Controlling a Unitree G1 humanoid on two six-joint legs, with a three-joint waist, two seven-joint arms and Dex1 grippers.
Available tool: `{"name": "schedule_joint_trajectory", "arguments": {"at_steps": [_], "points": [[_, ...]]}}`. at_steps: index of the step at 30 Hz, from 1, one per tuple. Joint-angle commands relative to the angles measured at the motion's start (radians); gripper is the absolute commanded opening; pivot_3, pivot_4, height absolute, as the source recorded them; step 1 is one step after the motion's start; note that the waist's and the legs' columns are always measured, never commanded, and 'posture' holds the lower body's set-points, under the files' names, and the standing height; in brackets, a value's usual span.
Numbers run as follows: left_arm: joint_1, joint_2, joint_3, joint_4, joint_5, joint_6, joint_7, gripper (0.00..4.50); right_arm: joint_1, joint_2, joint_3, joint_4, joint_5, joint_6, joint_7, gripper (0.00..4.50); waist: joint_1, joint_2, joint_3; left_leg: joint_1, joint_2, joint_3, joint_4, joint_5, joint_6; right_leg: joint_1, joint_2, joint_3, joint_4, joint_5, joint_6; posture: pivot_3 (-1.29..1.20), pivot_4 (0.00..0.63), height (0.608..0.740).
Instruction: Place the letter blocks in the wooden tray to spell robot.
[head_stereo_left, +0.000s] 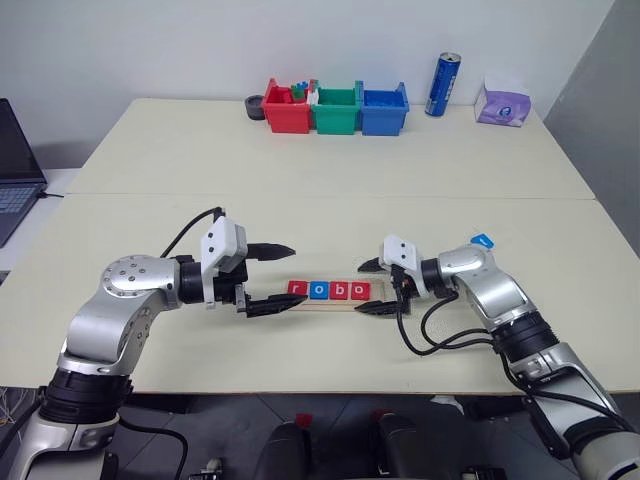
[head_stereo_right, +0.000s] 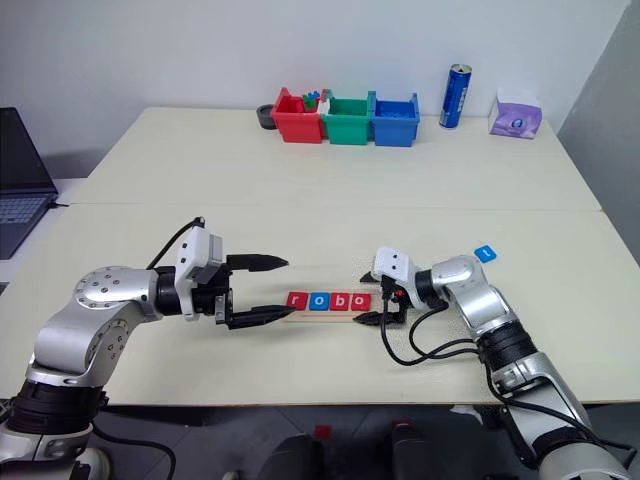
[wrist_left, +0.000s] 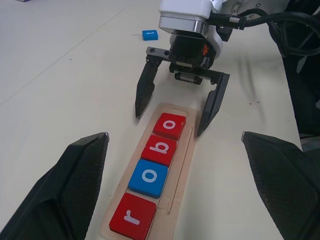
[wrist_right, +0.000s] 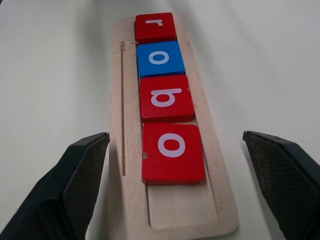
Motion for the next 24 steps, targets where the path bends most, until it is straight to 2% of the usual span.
{"name": "schedule_joint_trajectory", "arguments": {"at_steps": [1,5,8,18,19,24], "points": [[-0.008,-0.005,-0.005,-0.011,0.0,-0.014,-0.001,4.5,-0.021,-0.012,-0.038,-0.037,0.024,0.015,-0.004,4.4,0.0,0.0,0.0,0.0,0.0,0.0,0.0,0.0,0.0,0.0,0.0,0.0,0.0,0.0,0.0,0.0,0.15,0.74],[-0.011,-0.005,-0.006,-0.004,0.001,-0.016,-0.004,4.5,-0.013,-0.037,-0.068,-0.077,0.058,0.051,0.012,4.4,0.0,0.0,0.0,0.0,0.0,0.0,0.0,0.0,0.0,0.0,0.0,0.0,0.0,0.0,0.0,0.0,0.15,0.74],[-0.012,-0.005,-0.007,-0.002,0.0,-0.018,-0.003,4.5,0.004,-0.049,-0.082,-0.122,0.088,0.083,0.022,3.8,0.0,0.0,0.0,0.0,0.0,0.0,0.0,0.0,0.0,0.0,0.0,0.0,0.0,0.0,0.0,0.0,0.15,0.74],[-0.005,-0.003,-0.006,-0.005,-0.001,-0.022,0.001,4.5,0.112,-0.063,-0.04,-0.268,0.113,0.14,0.034,0.24,0.0,0.0,0.0,0.0,0.0,0.0,0.0,0.0,0.0,0.0,0.0,0.0,0.0,0.0,0.0,0.0,0.15,0.74],[-0.005,-0.003,-0.005,-0.005,-0.001,-0.022,0.002,4.5,0.116,-0.063,-0.036,-0.271,0.112,0.14,0.032,0.04,0.0,0.0,0.0,0.0,0.0,0.0,0.0,0.0,0.0,0.0,0.0,0.0,0.0,0.0,0.0,0.0,0.15,0.74],[-0.001,0.0,-0.002,-0.009,-0.002,-0.02,0.003,4.5,0.129,-0.055,-0.012,-0.263,0.089,0.12,0.011,0.04,0.0,0.0,0.0,0.0,0.0,0.0,0.0,0.0,0.0,0.0,0.0,0.0,0.0,0.0,0.0,0.0,0.15,0.74]]}}
